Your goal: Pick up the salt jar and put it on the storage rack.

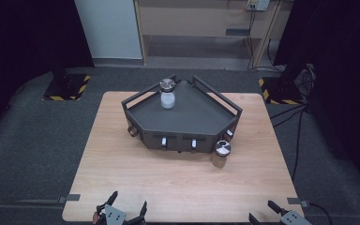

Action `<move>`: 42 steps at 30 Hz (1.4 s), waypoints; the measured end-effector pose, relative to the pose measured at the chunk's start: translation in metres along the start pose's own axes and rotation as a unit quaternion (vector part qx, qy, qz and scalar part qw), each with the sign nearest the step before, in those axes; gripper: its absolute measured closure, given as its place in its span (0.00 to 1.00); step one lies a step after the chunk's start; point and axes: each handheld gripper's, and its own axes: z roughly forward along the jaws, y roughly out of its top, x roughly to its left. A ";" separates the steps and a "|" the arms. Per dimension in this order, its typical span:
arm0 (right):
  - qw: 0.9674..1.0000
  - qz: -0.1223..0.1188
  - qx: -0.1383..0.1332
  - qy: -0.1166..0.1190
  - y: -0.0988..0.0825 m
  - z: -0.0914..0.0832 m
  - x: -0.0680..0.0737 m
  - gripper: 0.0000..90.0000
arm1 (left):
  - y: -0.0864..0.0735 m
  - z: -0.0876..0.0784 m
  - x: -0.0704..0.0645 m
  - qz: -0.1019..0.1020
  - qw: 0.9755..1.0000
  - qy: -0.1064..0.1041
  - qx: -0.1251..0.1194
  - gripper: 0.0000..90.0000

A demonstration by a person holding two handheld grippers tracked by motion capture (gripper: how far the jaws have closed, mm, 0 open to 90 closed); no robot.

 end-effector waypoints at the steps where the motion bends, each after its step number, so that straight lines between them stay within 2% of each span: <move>1: 1.000 -0.002 -0.002 0.000 0.000 0.000 0.000 0.12 | 0.000 -0.003 -0.002 -0.003 1.000 0.002 -0.003 0.01; 3: 1.000 -0.003 -0.003 0.001 0.000 0.000 0.000 0.12 | -0.001 -0.007 -0.007 -0.010 1.000 0.006 -0.011 0.01; 6: 1.000 -0.005 -0.004 0.002 -0.001 -0.001 0.000 0.12 | -0.005 -0.008 -0.014 -0.009 1.000 0.012 -0.019 0.01; 10: 1.000 -0.011 -0.005 0.002 -0.002 -0.002 0.000 0.12 | -0.014 -0.001 -0.019 0.019 0.999 0.022 -0.030 0.01; 13: 1.000 -0.013 -0.006 0.000 -0.003 -0.004 0.000 0.12 | -0.018 0.001 -0.018 0.017 0.999 0.017 -0.029 0.02; 18: 1.000 -0.015 -0.004 -0.007 -0.005 -0.006 0.000 0.12 | -0.023 0.002 -0.016 0.010 0.999 0.021 -0.037 0.02; 22: 1.000 -0.018 -0.003 -0.008 -0.006 -0.005 0.000 0.12 | -0.024 0.004 -0.013 0.013 0.999 0.027 -0.023 0.02; 27: 1.000 -0.021 -0.005 -0.004 -0.005 -0.005 0.000 0.12 | -0.024 0.007 -0.011 0.013 0.999 0.041 -0.019 0.02; 36: 1.000 -0.016 -0.003 -0.002 -0.006 -0.003 -0.002 0.12 | -0.026 0.012 -0.008 0.015 0.999 0.034 -0.003 0.02; 42: 1.000 -0.016 -0.002 -0.003 -0.004 0.000 -0.002 0.12 | -0.028 0.010 -0.006 0.016 0.999 0.034 -0.001 0.02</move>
